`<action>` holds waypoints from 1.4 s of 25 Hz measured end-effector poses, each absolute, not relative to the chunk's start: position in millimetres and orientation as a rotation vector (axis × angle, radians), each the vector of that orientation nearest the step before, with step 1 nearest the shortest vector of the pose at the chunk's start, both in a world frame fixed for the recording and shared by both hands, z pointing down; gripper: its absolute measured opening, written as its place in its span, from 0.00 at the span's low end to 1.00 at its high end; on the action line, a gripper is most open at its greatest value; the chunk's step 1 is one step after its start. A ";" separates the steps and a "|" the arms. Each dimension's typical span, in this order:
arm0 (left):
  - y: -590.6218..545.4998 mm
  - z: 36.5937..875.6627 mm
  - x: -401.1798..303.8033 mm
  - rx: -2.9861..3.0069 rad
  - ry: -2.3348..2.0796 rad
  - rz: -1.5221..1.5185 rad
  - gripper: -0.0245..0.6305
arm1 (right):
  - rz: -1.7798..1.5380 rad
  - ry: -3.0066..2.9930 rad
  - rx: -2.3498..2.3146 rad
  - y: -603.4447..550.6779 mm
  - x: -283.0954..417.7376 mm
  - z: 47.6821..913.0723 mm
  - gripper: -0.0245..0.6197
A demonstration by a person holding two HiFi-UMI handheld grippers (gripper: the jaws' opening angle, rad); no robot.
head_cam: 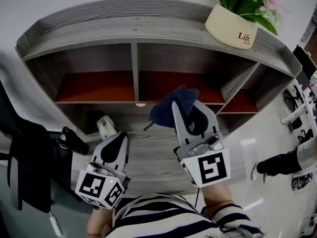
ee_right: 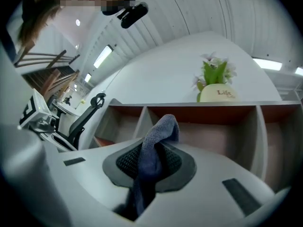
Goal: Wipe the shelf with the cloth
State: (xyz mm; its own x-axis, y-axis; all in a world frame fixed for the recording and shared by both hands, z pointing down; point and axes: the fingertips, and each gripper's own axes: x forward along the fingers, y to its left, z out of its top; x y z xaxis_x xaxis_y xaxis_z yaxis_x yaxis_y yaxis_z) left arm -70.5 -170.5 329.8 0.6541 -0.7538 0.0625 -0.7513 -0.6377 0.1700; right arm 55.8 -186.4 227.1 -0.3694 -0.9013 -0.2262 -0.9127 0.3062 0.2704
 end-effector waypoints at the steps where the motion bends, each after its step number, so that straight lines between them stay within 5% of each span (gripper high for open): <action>1: -170.6 330.1 -74.2 2.683 -1.250 -0.021 0.07 | 0.558 2.517 -1.701 -187.8 42.5 225.3 0.14; 16: -168.1 333.6 -97.6 2.636 -1.339 -0.012 0.07 | 0.825 2.793 -1.675 -228.0 -33.8 287.4 0.14; 35: -174.5 335.3 -50.4 2.719 -1.145 0.012 0.07 | 0.825 2.664 -2.034 -233.5 58.9 301.6 0.14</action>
State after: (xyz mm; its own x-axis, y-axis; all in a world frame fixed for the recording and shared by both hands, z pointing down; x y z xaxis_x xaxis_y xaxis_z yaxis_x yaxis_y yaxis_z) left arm -50.4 -174.5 335.3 0.7015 -0.7080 0.0812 -0.7096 -0.6833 0.1721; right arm 58.9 -233.5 301.6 -0.2745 -0.9608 -0.0399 -0.8150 0.2105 0.5399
